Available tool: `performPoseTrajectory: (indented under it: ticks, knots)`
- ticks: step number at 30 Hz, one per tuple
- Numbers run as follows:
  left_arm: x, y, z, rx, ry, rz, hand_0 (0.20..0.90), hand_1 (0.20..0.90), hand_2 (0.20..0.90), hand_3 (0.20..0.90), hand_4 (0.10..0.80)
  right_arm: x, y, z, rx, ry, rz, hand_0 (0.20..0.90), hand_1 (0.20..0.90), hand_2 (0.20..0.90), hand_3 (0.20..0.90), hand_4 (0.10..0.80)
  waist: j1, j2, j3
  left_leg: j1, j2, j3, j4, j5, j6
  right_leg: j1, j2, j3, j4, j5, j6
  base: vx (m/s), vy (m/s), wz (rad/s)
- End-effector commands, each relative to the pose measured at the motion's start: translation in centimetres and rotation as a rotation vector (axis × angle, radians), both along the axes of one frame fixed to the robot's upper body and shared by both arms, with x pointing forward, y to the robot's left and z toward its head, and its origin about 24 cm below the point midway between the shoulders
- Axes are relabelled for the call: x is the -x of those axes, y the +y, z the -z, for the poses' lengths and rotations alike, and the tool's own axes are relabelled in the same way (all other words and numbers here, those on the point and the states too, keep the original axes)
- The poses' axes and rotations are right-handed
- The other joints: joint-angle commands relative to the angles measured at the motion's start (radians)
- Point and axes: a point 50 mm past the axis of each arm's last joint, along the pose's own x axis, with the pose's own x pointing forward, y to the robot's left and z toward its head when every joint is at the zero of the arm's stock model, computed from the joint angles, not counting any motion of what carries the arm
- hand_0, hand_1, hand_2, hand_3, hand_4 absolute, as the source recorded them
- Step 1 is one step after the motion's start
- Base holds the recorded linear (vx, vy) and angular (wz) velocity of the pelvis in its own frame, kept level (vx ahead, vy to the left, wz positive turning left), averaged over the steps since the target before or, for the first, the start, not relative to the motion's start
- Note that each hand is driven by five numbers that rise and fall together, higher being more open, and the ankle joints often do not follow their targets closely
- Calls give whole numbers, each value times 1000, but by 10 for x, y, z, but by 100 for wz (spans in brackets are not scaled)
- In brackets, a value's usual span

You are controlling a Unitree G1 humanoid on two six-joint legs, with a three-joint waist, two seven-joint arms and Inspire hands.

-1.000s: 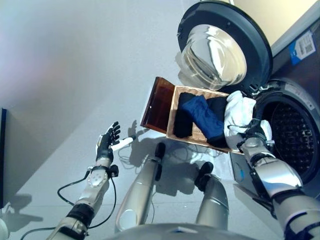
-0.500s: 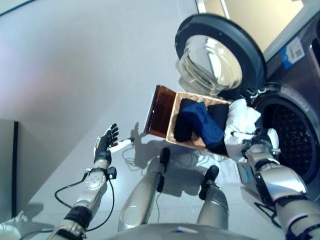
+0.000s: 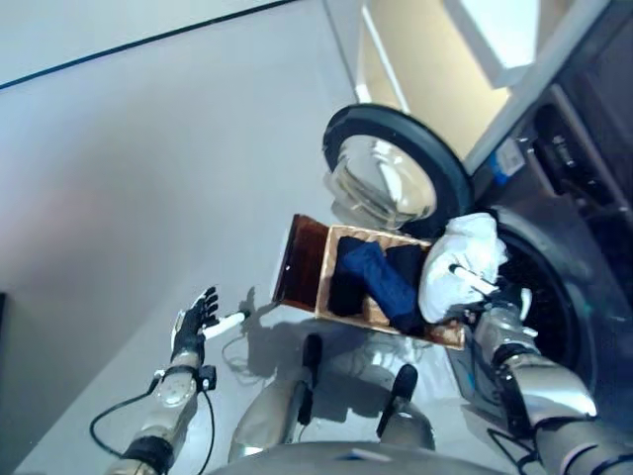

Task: Pick up the clothes and place them into the washing machine

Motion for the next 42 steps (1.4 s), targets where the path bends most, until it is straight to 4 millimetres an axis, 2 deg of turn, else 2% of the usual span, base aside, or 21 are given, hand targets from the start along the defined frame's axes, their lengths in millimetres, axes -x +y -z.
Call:
performPoseTrajectory:
  ticks: [1,3,4,8,13,16,18,19,20,22,28,31,33,34,35,36,38,39,40,41,42]
  knots:
    - [-14,15,-14,-37,-94,-107,900,900,900,900,800,-12,5,-23,-71,-314,47,200,200,200,200,300,-32,-25,-25,-60,-4,9,75,-94,-76,31,-52,12,-133,101,5,-75,5,-16]
    - [-13,15,-11,-28,-83,-143,900,900,900,900,800,-10,24,-20,-197,-430,82,200,200,200,200,300,-47,-25,-21,-68,-3,16,74,-91,-76,15,-51,20,-124,99,3,-67,-4,-15]
    - [-13,13,-9,-13,-84,-156,900,900,900,900,800,-10,38,-15,-337,-507,138,200,200,200,200,300,-51,-19,-12,-75,1,15,86,-100,-75,1,-51,25,-104,87,-1,-33,-14,-14]
    - [-19,8,-15,12,-131,-160,900,900,900,900,800,-17,47,-21,-406,-579,158,200,200,200,200,300,-55,-1,18,-99,3,14,120,-110,-71,-44,-52,39,-31,59,-12,-68,6,-10]
    - [-44,-3,-33,50,-241,-149,900,900,900,900,800,-43,55,-55,-491,-774,207,200,200,200,200,300,-66,51,116,-237,12,21,338,-179,-80,-198,-52,66,198,-38,-43,-158,29,9]
    - [-47,-6,-38,61,-275,-145,900,900,900,900,800,-50,55,-68,-515,-848,224,200,200,200,200,300,-65,61,120,-287,24,24,407,-207,-83,-251,-50,70,267,-69,-47,-40,10,3]
    - [-51,-7,-43,67,-303,-145,900,900,900,900,800,-57,55,-86,-520,-933,234,200,200,200,200,300,-61,74,126,-333,41,32,470,-230,-85,-307,-45,75,339,-101,-51,-59,32,3]
    - [-52,-8,-45,68,-314,-146,900,900,900,900,800,-60,54,-92,-523,-958,242,200,200,200,200,300,-59,76,129,-351,44,31,494,-239,-83,-332,-40,82,373,-113,-53,0,0,0]
    - [-55,-10,-48,75,-330,-142,900,900,900,900,800,-64,53,-101,-528,-995,249,200,200,200,200,300,-54,82,128,-366,47,26,528,-281,-86,-354,-37,91,414,-154,-48,22,3,-6]
    - [-57,-10,-49,94,-341,-171,900,900,900,900,800,-71,51,-117,-527,-1048,263,200,200,200,200,300,-51,89,130,-411,47,24,573,-300,-79,-401,-38,103,473,-178,-50,-12,-9,-8]
    - [-52,-12,-44,107,-319,-194,900,900,900,900,800,-81,40,-153,-509,-1180,296,200,200,200,200,300,-44,115,137,-471,53,24,663,-340,-73,-474,-35,131,579,-233,-69,-8,12,1]
    - [-47,-8,-39,108,-295,-221,900,900,900,900,800,-83,29,-173,-492,-1251,343,200,200,200,200,300,-43,132,139,-483,51,30,674,-348,-71,-494,-37,143,596,-243,-71,7,17,-3]
    - [-47,-9,-38,112,-294,-222,900,900,900,900,800,-84,25,-178,-489,-1266,353,200,200,200,200,300,-41,138,138,-484,49,32,670,-348,-70,-496,-39,146,595,-244,-70,22,23,-7]
    - [-45,-7,-37,103,-285,-225,900,900,900,900,800,-85,17,-190,-476,-1299,378,200,200,200,200,300,-37,152,133,-481,43,37,655,-345,-69,-495,-42,151,584,-243,-67,29,24,-4]
    - [-46,-7,-37,104,-286,-225,900,900,900,900,800,-86,16,-190,-475,-1300,378,200,200,200,200,300,-36,152,133,-481,43,37,654,-344,-69,-495,-42,151,583,-242,-67,37,33,2]
    - [-44,-5,-36,96,-282,-227,900,900,900,900,800,-87,8,-203,-460,-1331,392,200,200,200,200,300,-32,165,128,-478,36,40,644,-341,-69,-497,-45,158,579,-243,-65,18,12,4]
    - [-45,-6,-37,97,-284,-223,900,900,900,900,800,-87,2,-211,-458,-1359,413,200,200,200,200,300,-28,174,126,-475,33,43,636,-340,-68,-498,-48,162,577,-243,-63,0,0,0]
    - [-45,-4,-38,93,-292,-225,900,900,900,900,800,-86,-10,-224,-436,-1390,440,200,200,200,200,300,-22,191,120,-475,25,45,629,-336,-67,-501,-51,169,579,-247,-62,0,0,0]
    - [-46,-5,-38,96,-294,-223,900,900,900,900,800,-86,-11,-225,-433,-1391,441,200,200,200,200,300,-20,193,121,-477,25,45,629,-336,-67,-503,-52,170,580,-247,-62,33,24,7]
    - [-46,-2,-39,86,-295,-221,900,900,900,900,800,-82,-26,-246,-401,-1445,468,200,200,200,200,300,-17,211,116,-481,18,46,627,-335,-66,-510,-57,182,587,-252,-61,22,18,13]
    - [-46,-2,-40,84,-299,-219,900,900,900,900,800,-81,-33,-255,-379,-1459,475,200,200,200,200,300,-12,220,112,-484,14,46,625,-333,-67,-512,-61,183,587,-253,-59,23,18,13]
